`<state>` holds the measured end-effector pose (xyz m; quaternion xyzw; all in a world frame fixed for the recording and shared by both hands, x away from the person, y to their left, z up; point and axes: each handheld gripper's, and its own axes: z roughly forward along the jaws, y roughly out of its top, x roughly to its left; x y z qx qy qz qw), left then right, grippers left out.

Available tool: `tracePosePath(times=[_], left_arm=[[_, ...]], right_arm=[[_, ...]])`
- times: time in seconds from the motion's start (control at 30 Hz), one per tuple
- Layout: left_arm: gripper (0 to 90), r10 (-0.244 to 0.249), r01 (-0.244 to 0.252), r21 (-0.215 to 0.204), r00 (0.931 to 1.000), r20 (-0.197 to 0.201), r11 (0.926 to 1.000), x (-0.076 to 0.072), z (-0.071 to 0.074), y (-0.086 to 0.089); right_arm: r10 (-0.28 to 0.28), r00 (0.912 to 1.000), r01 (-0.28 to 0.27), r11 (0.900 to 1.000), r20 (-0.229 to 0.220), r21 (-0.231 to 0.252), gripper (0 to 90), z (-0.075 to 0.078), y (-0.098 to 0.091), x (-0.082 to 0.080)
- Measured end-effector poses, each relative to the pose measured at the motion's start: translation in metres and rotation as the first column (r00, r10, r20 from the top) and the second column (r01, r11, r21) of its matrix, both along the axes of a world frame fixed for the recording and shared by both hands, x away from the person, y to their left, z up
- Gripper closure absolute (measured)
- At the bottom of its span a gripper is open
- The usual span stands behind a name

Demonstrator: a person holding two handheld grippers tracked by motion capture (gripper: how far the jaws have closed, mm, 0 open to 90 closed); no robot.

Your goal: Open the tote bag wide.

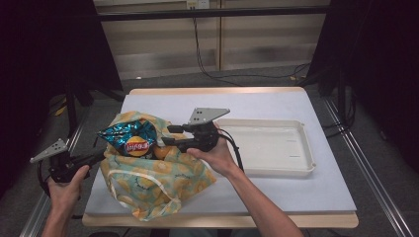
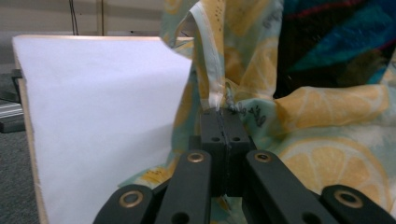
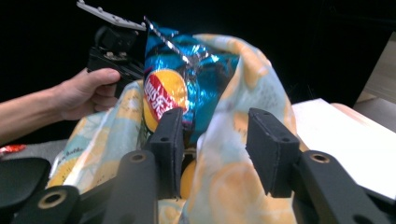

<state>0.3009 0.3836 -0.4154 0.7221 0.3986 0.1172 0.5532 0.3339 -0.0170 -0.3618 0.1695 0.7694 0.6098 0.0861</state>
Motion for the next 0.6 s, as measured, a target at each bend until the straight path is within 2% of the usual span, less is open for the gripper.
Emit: tracePosePath(times=[0.07, 0.1, 0.13, 0.17, 0.23, 0.33, 0.37, 0.43, 0.47, 0.5, 0.6], left_arm=[[90.0, 0.002, -0.002, 0.019, 1.0000, 0.001, 0.9998, -0.001, 0.000, -0.002], [90.0, -0.007, 0.007, 0.020, 1.0000, 0.001, 0.9998, 0.000, -0.001, -0.002], [90.0, -0.010, 0.010, 0.021, 0.9999, -0.003, 0.9997, 0.000, -0.001, -0.002], [90.0, -0.003, 0.003, 0.033, 1.0000, -0.004, 0.9995, 0.000, -0.001, -0.002], [90.0, -0.007, 0.007, 0.036, 0.9999, -0.008, 0.9993, 0.000, -0.002, -0.001], [90.0, -0.011, 0.012, 0.053, 0.9998, -0.017, 0.9985, 0.000, -0.007, 0.001], [90.0, 0.001, 0.000, 0.060, 0.9998, -0.021, 0.9982, 0.000, -0.008, 0.002], [90.0, 0.002, -0.001, 0.044, 0.9993, -0.037, 0.9990, 0.001, -0.013, 0.005], [90.0, 0.018, -0.016, 0.041, 0.9990, -0.041, 0.9990, 0.000, -0.016, 0.007], [90.0, 0.023, -0.022, 0.022, 0.9986, -0.048, 0.9995, 0.000, -0.018, 0.008], [90.0, 0.041, -0.040, 0.028, 0.9971, -0.064, 0.9988, -0.003, -0.026, 0.014]], right_arm=[[-0.006, 1.0000, 0.006, 0.9998, 0.001, -0.019, 54.8, -0.001, 0.001, 0.000], [-0.017, 0.9998, 0.017, 0.9992, 0.006, -0.036, 57.8, -0.002, 0.002, 0.000], [-0.032, 0.9995, 0.032, 0.9984, 0.001, -0.047, 63.9, -0.005, 0.001, 0.003], [-0.061, 0.9981, 0.060, 0.9969, -0.010, -0.050, 76.9, -0.008, 0.000, 0.007], [-0.084, 0.9961, 0.083, 0.9960, -0.028, -0.034, 88.6, -0.011, -0.005, 0.013], [-0.124, 0.9907, 0.124, 0.9923, -0.056, -0.002, 90.0, -0.015, -0.015, 0.022], [-0.148, 0.9872, 0.148, 0.9890, -0.058, -0.006, 90.0, -0.017, -0.017, 0.026], [-0.171, 0.9828, 0.170, 0.9853, -0.070, -0.019, 90.0, -0.021, -0.020, 0.032], [-0.179, 0.9813, 0.177, 0.9837, -0.070, -0.029, 90.0, -0.023, -0.020, 0.034], [-0.188, 0.9796, 0.185, 0.9816, -0.070, -0.045, 90.0, -0.025, -0.020, 0.036], [-0.202, 0.9759, 0.197, 0.9778, -0.082, -0.073, 90.0, -0.033, -0.020, 0.040]])
